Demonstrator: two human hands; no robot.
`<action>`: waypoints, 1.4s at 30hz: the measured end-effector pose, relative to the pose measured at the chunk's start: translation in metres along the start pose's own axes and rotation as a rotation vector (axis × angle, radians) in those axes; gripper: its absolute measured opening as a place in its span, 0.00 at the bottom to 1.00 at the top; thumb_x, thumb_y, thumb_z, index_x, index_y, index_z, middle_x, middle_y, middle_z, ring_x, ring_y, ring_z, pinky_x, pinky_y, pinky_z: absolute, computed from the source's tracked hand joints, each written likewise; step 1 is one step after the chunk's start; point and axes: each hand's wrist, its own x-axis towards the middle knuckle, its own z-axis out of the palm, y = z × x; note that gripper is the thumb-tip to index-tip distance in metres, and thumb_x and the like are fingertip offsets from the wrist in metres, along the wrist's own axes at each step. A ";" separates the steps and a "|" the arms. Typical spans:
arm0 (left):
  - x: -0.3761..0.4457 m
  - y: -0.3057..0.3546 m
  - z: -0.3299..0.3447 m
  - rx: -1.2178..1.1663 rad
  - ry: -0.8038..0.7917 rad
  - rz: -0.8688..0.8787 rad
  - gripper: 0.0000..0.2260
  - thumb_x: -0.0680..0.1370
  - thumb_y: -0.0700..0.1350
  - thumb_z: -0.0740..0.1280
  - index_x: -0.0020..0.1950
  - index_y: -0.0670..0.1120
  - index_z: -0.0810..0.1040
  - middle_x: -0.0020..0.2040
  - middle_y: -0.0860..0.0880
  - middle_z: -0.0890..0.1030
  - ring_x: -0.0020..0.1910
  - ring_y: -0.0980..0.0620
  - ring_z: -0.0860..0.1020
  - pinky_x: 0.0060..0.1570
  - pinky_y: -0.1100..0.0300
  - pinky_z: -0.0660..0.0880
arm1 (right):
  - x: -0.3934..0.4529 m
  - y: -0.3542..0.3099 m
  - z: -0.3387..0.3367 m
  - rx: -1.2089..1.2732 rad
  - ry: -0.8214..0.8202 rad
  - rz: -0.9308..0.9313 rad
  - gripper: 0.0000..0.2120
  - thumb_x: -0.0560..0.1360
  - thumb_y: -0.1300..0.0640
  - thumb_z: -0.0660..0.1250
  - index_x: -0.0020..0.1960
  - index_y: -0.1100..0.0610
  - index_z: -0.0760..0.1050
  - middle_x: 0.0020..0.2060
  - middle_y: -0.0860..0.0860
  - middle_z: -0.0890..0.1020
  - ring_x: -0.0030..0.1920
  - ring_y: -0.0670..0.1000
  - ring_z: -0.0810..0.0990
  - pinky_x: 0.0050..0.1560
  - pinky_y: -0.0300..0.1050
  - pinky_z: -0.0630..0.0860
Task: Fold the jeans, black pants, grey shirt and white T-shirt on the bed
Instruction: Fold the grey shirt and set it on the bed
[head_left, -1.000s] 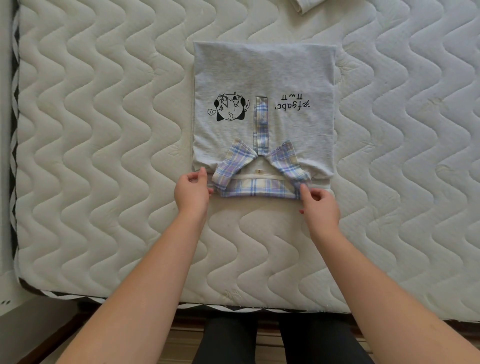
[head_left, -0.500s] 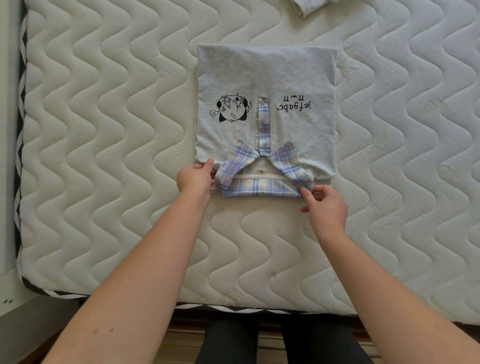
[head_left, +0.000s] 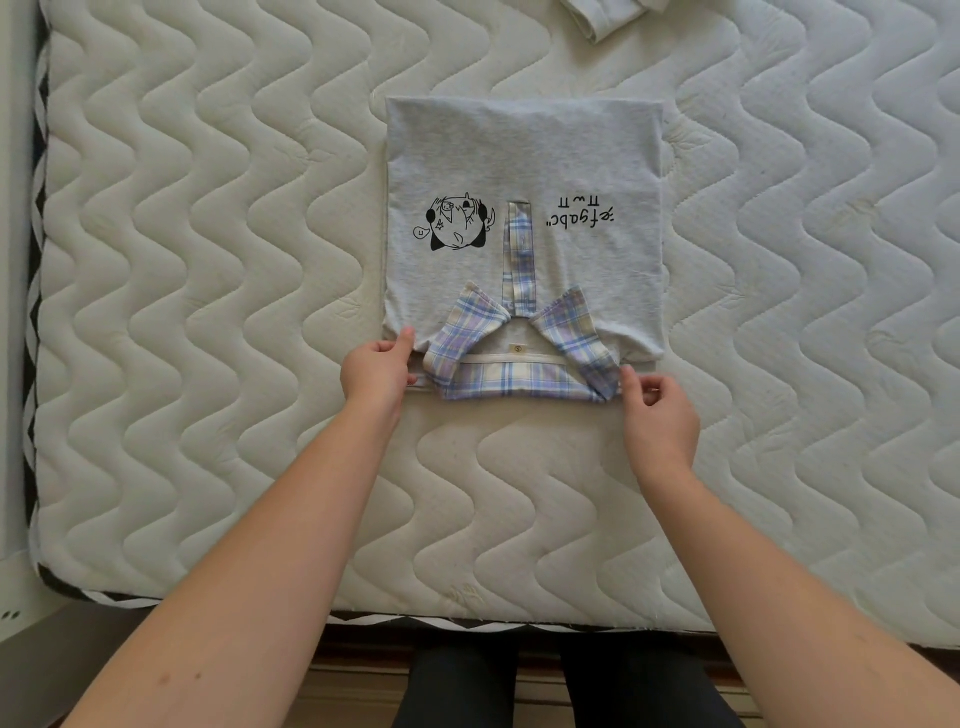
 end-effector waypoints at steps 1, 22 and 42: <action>0.002 0.000 -0.001 0.011 0.005 0.003 0.15 0.77 0.55 0.69 0.41 0.44 0.77 0.34 0.50 0.79 0.25 0.54 0.74 0.26 0.61 0.65 | 0.005 0.000 -0.004 0.000 0.015 0.006 0.16 0.78 0.39 0.62 0.43 0.51 0.75 0.36 0.45 0.79 0.38 0.47 0.77 0.36 0.41 0.68; 0.001 -0.003 0.001 -0.122 0.032 -0.082 0.10 0.76 0.47 0.72 0.37 0.48 0.74 0.30 0.49 0.74 0.24 0.56 0.70 0.24 0.64 0.63 | 0.035 -0.012 -0.011 0.393 -0.128 0.263 0.09 0.77 0.50 0.69 0.42 0.55 0.77 0.31 0.50 0.79 0.24 0.43 0.76 0.28 0.39 0.65; 0.012 0.001 -0.003 -0.159 0.088 -0.060 0.09 0.74 0.45 0.74 0.37 0.46 0.77 0.31 0.48 0.76 0.27 0.52 0.69 0.32 0.59 0.68 | 0.048 -0.003 -0.018 0.151 -0.073 0.133 0.15 0.75 0.44 0.69 0.47 0.57 0.78 0.34 0.50 0.81 0.31 0.47 0.80 0.38 0.46 0.74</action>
